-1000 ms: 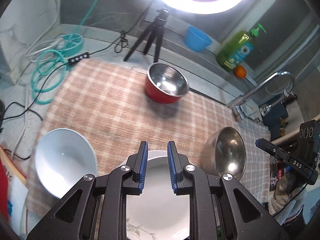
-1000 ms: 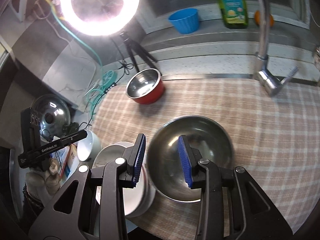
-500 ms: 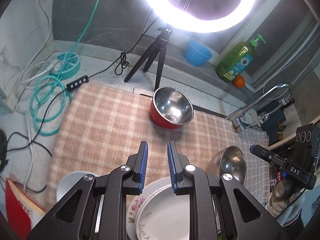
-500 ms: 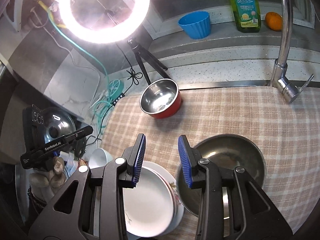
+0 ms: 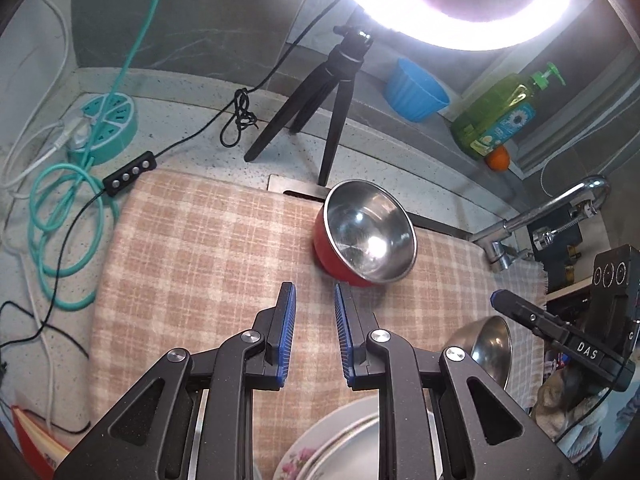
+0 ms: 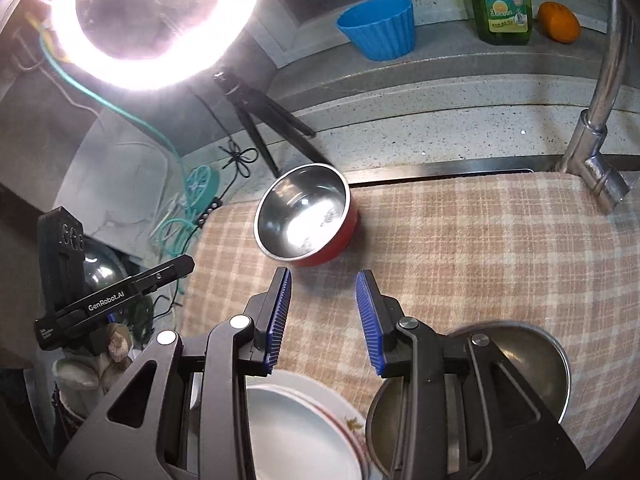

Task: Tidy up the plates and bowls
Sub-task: 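Move both grippers to the red steel bowl and grasp its rim, then lift the red bowl with both grippers and lower it into the large steel bowl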

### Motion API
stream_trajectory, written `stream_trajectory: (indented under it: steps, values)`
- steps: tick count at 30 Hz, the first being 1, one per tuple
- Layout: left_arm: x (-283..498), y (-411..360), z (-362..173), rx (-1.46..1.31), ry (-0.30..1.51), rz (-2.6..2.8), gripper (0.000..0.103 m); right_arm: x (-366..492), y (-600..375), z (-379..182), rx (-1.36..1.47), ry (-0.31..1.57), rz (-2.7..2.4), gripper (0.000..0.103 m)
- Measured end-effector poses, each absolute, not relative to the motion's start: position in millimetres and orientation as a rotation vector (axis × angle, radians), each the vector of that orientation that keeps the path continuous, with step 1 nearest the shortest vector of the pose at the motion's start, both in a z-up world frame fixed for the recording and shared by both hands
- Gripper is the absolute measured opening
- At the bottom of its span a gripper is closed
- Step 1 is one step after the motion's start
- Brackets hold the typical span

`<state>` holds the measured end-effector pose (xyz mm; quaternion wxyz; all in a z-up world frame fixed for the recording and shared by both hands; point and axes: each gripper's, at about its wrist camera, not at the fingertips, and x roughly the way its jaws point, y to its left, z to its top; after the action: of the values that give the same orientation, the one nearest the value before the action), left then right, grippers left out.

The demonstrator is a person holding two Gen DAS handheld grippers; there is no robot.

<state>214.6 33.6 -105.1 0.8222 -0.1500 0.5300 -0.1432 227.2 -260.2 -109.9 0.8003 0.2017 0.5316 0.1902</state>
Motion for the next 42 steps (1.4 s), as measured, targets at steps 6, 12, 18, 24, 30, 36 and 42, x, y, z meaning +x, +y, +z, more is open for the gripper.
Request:
stream_trajectory:
  steps: [6, 12, 18, 24, 30, 36, 42]
  values:
    - [247, 22, -122, -0.350, 1.171, -0.322, 0.024, 249, -252, -133, 0.472, 1.182, 0.401, 0.035]
    - [274, 14, -138, -0.341, 1.203, -0.320, 0.024, 273, -240, -148, 0.473, 1.213, 0.406, 0.035]
    - [292, 5, -152, -0.311, 1.237, -0.333, 0.024, 288, -232, -167, 0.478, 1.256, 0.408, 0.035]
    - [297, -4, -161, -0.272, 1.250, -0.343, 0.023, 293, -229, -178, 0.483, 1.288, 0.409, 0.021]
    - [299, -7, -165, -0.274, 1.248, -0.348, 0.013, 295, -224, -178, 0.455, 1.282, 0.407, 0.014]
    - [292, -7, -161, -0.272, 1.241, -0.342, 0.013, 288, -224, -171, 0.446, 1.270, 0.402, 0.014]
    - [273, -5, -148, -0.280, 1.214, -0.353, 0.013, 270, -229, -153, 0.442, 1.246, 0.415, 0.014]
